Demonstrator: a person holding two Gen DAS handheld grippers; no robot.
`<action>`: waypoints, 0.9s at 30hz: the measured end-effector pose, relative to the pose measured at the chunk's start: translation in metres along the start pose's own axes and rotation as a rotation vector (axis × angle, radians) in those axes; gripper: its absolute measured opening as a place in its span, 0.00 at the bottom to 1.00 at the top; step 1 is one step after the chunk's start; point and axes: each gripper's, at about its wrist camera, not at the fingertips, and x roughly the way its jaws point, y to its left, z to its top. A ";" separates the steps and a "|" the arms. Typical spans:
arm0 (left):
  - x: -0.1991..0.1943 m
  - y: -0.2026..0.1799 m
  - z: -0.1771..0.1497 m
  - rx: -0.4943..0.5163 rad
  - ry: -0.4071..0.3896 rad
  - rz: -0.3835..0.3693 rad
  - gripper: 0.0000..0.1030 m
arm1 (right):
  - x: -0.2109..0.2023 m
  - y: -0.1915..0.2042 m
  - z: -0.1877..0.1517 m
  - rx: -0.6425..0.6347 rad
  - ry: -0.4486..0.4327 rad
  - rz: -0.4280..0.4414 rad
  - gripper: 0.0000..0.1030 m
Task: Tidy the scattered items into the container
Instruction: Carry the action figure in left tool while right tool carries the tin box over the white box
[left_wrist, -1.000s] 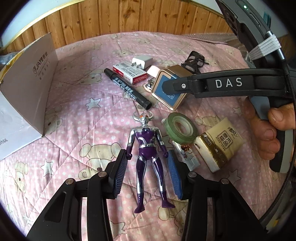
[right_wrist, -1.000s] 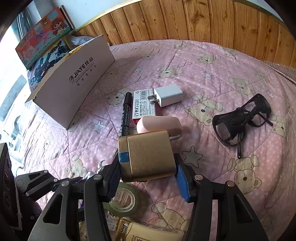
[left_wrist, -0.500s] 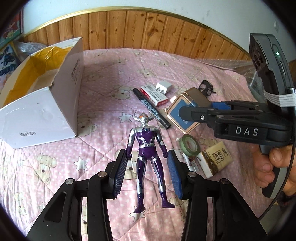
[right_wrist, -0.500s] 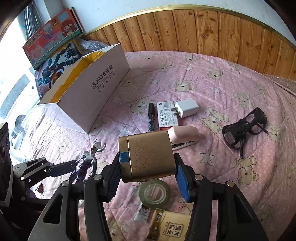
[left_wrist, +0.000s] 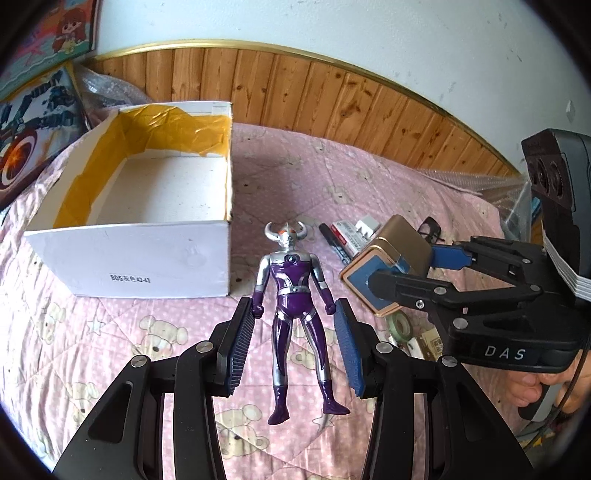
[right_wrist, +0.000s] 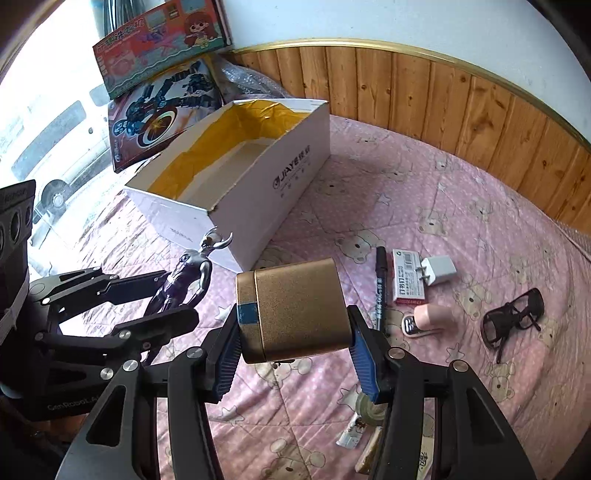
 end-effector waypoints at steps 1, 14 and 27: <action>-0.003 0.003 0.003 0.000 -0.008 0.005 0.44 | 0.000 0.005 0.004 -0.011 0.002 0.001 0.53; -0.031 0.056 0.049 -0.048 -0.067 -0.004 0.44 | 0.006 0.053 0.064 -0.135 0.013 0.000 0.53; -0.028 0.115 0.103 -0.151 -0.033 -0.020 0.44 | 0.026 0.068 0.142 -0.178 -0.011 0.015 0.53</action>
